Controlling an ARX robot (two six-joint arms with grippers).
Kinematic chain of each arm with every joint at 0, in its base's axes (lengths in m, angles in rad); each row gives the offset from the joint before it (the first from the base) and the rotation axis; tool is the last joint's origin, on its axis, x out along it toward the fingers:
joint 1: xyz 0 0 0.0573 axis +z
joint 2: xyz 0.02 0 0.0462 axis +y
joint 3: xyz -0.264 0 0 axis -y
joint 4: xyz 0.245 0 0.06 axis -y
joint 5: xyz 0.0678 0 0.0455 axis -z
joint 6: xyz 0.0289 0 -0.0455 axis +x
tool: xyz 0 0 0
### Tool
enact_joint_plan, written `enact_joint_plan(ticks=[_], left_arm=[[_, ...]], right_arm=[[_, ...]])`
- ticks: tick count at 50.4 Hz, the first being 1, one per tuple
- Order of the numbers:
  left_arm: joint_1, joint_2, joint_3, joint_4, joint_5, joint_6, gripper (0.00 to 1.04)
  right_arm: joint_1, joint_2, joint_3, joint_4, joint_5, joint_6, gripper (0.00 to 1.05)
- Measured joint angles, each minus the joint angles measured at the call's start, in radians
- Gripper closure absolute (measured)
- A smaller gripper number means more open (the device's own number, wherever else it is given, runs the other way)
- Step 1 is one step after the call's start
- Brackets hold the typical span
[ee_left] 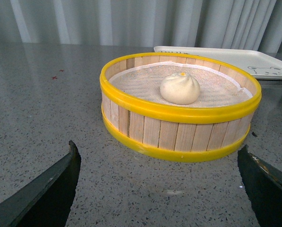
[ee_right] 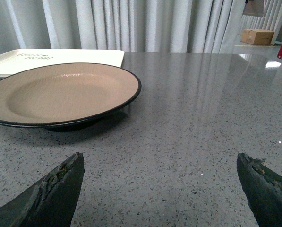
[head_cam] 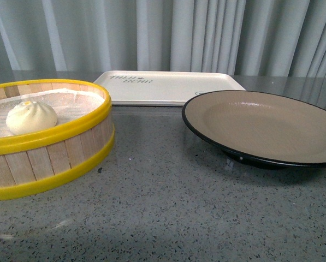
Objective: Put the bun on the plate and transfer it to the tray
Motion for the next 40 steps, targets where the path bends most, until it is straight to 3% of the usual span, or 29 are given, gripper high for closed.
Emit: enact_joint_plan(ticks=[40], left_arm=[[0.0,0.0,0.0,0.0,0.0,0.0,0.07]], right_arm=[[0.0,0.0,0.0,0.0,0.0,0.0,0.08]])
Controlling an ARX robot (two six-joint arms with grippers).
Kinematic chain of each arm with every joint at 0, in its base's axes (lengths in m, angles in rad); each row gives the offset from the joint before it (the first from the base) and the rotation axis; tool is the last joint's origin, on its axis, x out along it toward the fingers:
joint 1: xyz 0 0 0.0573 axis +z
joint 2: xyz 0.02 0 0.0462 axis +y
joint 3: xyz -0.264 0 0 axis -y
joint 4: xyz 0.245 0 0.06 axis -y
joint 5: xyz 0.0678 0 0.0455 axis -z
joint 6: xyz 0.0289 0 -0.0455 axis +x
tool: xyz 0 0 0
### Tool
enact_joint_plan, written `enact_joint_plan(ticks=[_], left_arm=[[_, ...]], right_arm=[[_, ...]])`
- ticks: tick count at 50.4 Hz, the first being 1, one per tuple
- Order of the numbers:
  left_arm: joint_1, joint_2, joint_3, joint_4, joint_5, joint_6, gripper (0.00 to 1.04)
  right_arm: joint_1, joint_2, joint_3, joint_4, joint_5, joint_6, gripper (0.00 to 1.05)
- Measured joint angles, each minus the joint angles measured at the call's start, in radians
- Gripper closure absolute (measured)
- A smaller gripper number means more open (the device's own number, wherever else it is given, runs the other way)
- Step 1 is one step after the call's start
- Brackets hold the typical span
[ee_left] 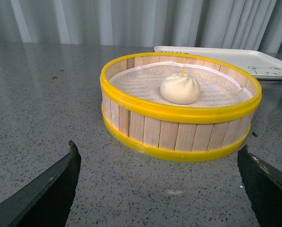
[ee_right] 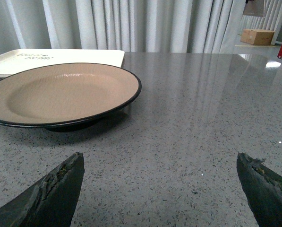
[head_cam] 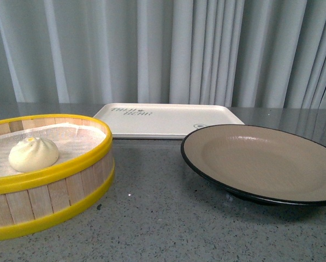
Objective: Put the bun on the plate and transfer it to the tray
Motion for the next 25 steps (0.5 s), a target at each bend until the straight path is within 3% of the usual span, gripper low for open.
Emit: enact_joint_plan(ticks=[9,13,15,25], left_arm=[[-0.003,0.003,0.002,-0.003,-0.008,-0.003,0.07],[-0.066,0.136,0.029,0.019,-0.275,-0.117,0.07],[-0.07,0.204,0.043,0.069,-0.31,-0.137,0.07],[-0.033,0.556,0.198,0.4,-0.171,-0.148,0.07]], right_arm=[[0.0,0.0,0.0,0.0,0.0,0.0,0.08],[0.0,0.0,0.0,0.0,0.0,0.0,0.08],[0.0,0.0,0.0,0.0,0.001,0.0,0.08],[0.0,0.0,0.0,0.0,0.0,0.0,0.08]])
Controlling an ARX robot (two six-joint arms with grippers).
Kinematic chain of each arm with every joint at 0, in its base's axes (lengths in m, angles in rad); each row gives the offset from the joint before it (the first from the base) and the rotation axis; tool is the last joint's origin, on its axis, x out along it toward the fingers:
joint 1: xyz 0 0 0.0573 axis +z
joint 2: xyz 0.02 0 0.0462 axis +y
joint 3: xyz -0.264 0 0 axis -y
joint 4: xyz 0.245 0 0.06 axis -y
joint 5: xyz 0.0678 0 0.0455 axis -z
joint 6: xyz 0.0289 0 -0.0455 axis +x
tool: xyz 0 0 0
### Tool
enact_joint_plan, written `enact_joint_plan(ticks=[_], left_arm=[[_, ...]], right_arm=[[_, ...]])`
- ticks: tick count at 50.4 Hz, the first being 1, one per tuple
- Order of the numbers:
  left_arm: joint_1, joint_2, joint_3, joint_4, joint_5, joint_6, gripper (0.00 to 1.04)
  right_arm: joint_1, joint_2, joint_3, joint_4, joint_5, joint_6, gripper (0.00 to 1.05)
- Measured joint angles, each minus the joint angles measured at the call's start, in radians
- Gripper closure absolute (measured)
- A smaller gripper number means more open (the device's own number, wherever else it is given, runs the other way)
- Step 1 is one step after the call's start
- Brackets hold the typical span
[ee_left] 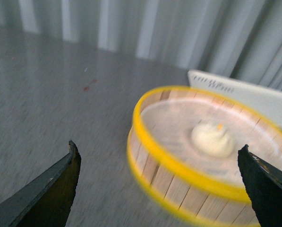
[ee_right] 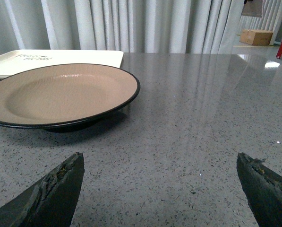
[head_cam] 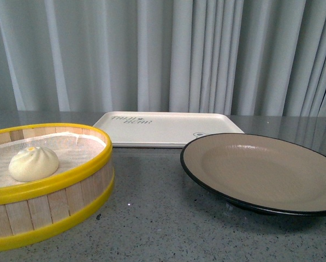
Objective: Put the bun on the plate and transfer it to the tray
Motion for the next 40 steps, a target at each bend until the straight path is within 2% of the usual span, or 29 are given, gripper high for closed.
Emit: enact_joint_plan(ticks=[5,13,26,30,40], left_arm=[[-0.016,0.185,0.153,0.032,0.097,0.026,0.07],[-0.052,0.428,0.376,-0.097,0.169,0.039,0.07],[-0.113,0.651,0.621,-0.261,0.148,0.063,0.07],[-0.138,0.726,0.688,-0.325,0.115,0.06,0.07],[-0.173,0.815,0.755,-0.418,0.053,0.05,0.07]], right_arm=[[0.0,0.0,0.0,0.0,0.0,0.0,0.08],[0.0,0.0,0.0,0.0,0.0,0.0,0.08],[0.0,0.0,0.0,0.0,0.0,0.0,0.08],[0.0,0.0,0.0,0.0,0.0,0.0,0.08],[0.0,0.0,0.0,0.0,0.0,0.0,0.08]])
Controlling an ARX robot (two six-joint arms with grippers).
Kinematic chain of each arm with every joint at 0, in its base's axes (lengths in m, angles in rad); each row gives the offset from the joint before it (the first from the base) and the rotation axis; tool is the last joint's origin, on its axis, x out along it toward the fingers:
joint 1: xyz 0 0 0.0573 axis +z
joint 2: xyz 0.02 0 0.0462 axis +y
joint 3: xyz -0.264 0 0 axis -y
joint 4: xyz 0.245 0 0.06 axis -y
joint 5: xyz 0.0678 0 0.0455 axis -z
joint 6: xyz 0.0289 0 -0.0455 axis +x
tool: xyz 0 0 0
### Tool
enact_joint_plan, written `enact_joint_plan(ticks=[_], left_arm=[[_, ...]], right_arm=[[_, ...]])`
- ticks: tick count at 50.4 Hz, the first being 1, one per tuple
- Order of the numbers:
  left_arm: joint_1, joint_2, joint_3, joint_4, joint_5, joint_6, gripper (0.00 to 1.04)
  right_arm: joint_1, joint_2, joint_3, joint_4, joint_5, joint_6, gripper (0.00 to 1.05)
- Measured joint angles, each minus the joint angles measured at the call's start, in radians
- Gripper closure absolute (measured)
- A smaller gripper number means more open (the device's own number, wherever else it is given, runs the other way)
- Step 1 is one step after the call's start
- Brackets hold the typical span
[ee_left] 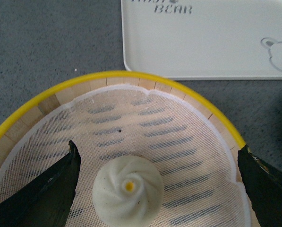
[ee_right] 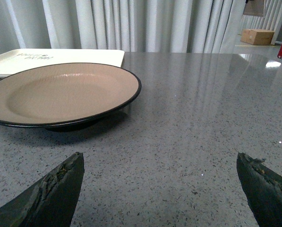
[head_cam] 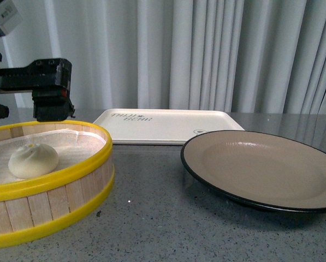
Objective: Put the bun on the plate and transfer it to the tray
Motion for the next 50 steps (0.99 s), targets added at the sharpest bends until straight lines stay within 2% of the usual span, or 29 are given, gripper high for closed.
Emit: enact_joint_plan(ticks=[10,24,50], left_arm=[[-0.024,0.034,0.013,-0.025,-0.064,0.012,0.07],[-0.027,0.073,0.025,-0.031,-0.101,0.012,0.07],[0.009,0.126,0.052,-0.063,-0.097,-0.019,0.07]], right_arm=[[0.0,0.0,0.0,0.0,0.0,0.0,0.08],[0.0,0.0,0.0,0.0,0.0,0.0,0.08],[0.0,0.0,0.0,0.0,0.0,0.0,0.08]])
